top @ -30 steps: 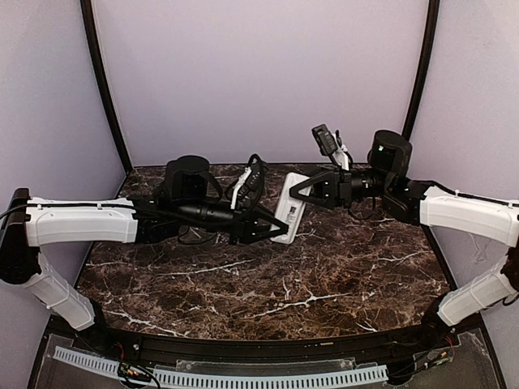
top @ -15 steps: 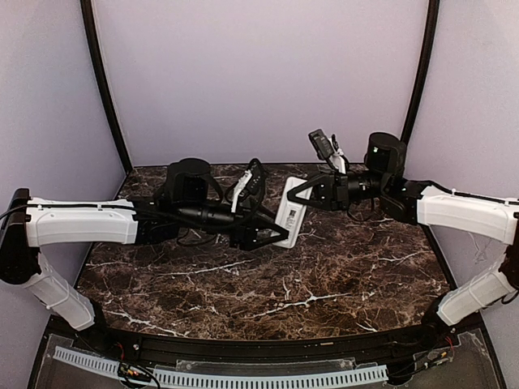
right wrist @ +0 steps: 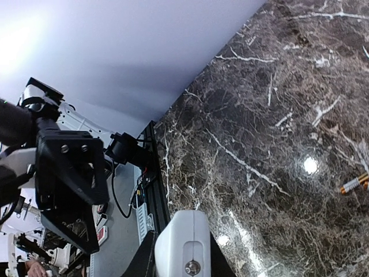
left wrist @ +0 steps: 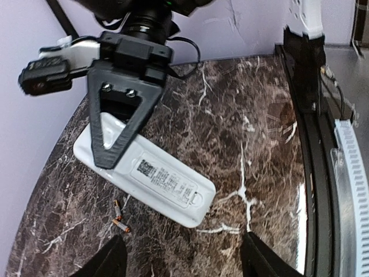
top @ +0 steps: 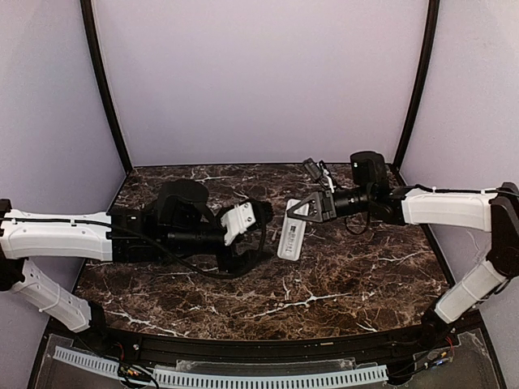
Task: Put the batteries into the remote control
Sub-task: Remove the battery cover from the remote control.
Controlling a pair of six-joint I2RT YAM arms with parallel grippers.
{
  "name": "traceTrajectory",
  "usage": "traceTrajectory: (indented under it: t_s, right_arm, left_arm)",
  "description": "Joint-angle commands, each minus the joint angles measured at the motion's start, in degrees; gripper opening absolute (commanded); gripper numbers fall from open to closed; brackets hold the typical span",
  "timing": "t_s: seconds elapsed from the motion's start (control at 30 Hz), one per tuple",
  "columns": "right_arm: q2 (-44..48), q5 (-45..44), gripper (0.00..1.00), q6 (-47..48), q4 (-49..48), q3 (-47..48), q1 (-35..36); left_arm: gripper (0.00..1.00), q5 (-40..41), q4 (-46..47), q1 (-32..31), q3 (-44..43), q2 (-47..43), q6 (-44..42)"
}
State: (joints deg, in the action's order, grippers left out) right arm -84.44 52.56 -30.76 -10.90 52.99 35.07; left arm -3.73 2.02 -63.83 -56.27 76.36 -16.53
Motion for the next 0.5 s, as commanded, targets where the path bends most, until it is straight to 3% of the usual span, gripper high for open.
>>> traceTrajectory:
  t_s: [0.0,0.17,0.47]
  right_arm:
    - [-3.1,-0.3,0.0,-1.7,0.2,-1.7,-0.2]
    - [-6.6,1.1,0.0,-5.0,-5.3,-3.1,0.0]
    - [-11.1,1.0,0.0,-7.2,-7.5,-1.8,2.5]
  left_arm:
    - [0.64,11.3,-5.6,-4.1,0.2,1.4,-16.5]
    - [0.47,15.5,-4.7,-6.7,-0.4,4.5,-21.7]
    - [0.38,16.0,-5.3,-7.6,-3.4,11.5,-23.6]
